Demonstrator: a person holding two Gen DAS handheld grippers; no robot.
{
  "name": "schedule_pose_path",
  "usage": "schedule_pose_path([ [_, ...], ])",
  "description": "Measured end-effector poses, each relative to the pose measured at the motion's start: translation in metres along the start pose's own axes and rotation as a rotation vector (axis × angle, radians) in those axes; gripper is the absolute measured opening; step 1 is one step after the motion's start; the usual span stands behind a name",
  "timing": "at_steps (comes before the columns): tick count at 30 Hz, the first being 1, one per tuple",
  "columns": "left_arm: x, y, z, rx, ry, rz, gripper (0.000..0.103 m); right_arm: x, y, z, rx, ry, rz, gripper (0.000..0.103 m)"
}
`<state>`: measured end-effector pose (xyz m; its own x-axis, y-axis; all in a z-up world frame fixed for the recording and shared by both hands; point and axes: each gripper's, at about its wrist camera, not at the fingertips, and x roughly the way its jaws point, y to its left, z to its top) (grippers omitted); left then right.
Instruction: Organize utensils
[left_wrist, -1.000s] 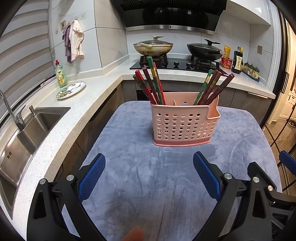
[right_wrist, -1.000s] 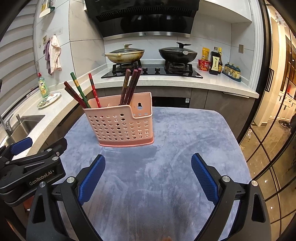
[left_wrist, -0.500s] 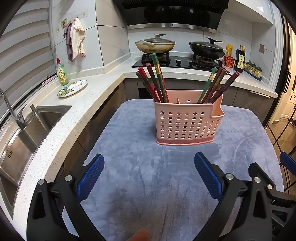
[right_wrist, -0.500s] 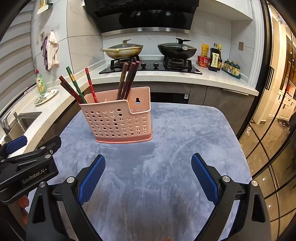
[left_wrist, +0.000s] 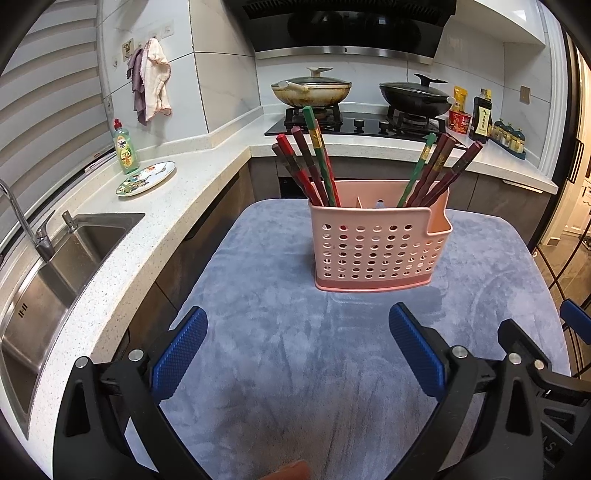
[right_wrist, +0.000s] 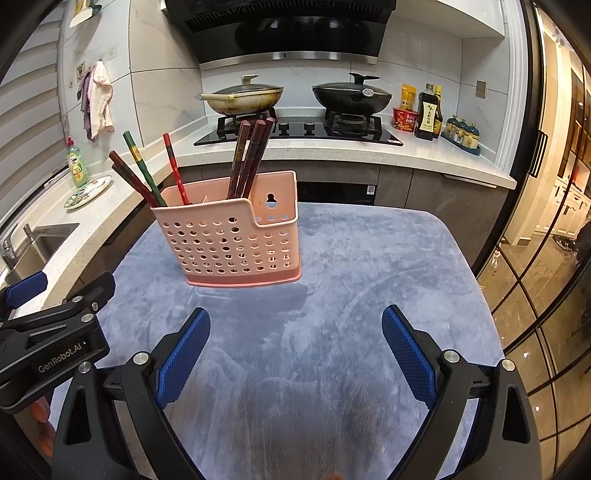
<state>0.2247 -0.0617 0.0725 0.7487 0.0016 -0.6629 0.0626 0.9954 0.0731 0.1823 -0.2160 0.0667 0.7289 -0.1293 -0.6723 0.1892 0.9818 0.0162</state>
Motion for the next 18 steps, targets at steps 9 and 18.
schedule_pose_path([
  [9,0.0039,-0.0015,0.0002,0.003,0.008,-0.001,0.095,0.0046,-0.0001,0.0034,-0.008,0.008,-0.004,0.090],
  [18,0.0074,-0.0037,0.0013,0.008,0.014,0.000,0.095,0.0081,0.0014,0.0047,-0.012,0.010,-0.011,0.090],
])
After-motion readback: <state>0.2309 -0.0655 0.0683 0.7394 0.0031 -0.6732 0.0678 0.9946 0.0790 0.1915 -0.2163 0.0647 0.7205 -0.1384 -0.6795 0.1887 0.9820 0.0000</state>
